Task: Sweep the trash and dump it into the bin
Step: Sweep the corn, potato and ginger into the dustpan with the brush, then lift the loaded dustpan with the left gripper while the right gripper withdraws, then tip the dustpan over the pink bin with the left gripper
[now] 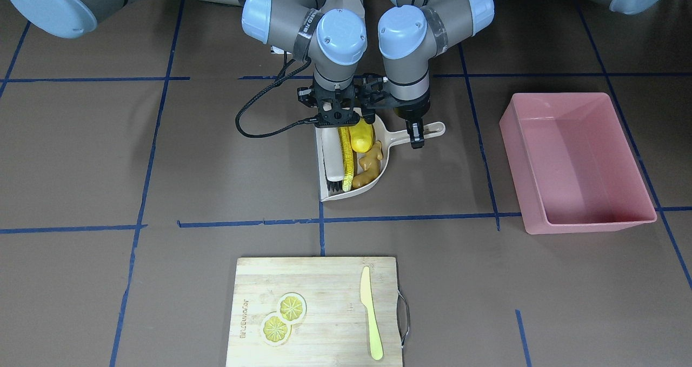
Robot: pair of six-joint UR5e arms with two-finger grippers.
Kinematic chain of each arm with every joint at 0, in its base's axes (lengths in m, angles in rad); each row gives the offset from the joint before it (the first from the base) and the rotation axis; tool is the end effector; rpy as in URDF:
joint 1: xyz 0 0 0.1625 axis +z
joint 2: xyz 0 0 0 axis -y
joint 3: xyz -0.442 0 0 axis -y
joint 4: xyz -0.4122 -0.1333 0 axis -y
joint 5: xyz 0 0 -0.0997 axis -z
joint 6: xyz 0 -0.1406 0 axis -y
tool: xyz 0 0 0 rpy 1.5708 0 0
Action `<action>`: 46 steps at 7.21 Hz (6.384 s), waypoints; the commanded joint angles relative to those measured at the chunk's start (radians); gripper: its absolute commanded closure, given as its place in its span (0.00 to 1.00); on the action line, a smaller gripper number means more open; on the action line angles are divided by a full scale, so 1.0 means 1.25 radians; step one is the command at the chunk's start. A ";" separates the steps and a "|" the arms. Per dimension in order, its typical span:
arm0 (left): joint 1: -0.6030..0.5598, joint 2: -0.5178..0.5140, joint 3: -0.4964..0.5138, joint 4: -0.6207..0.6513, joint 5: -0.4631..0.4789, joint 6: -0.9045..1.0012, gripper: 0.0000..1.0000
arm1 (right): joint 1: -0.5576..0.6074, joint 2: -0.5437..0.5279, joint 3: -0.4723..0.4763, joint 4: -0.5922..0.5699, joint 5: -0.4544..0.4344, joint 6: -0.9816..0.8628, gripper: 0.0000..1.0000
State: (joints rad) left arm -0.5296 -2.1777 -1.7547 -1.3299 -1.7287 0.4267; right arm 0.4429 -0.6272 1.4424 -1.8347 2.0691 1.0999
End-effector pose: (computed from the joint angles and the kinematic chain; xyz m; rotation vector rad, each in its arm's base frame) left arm 0.5475 -0.4494 0.2988 0.5239 0.3438 1.4680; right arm -0.6856 -0.3984 0.1749 -0.1977 -0.6988 -0.1641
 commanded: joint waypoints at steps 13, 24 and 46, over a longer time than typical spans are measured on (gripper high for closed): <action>-0.014 0.035 0.031 -0.128 -0.151 -0.063 1.00 | 0.070 -0.115 0.187 -0.002 0.056 -0.018 1.00; -0.226 0.073 0.005 -0.259 -0.463 -0.134 1.00 | 0.326 -0.330 0.443 -0.111 0.154 -0.153 1.00; -0.628 0.624 -0.377 0.051 -0.107 -0.023 1.00 | 0.596 -0.799 0.540 -0.185 0.253 -0.569 1.00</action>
State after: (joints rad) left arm -1.3345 -1.4096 -2.2226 -1.2649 -1.9129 0.3589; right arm 1.1873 -1.6078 2.1179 -2.0663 2.3771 0.3881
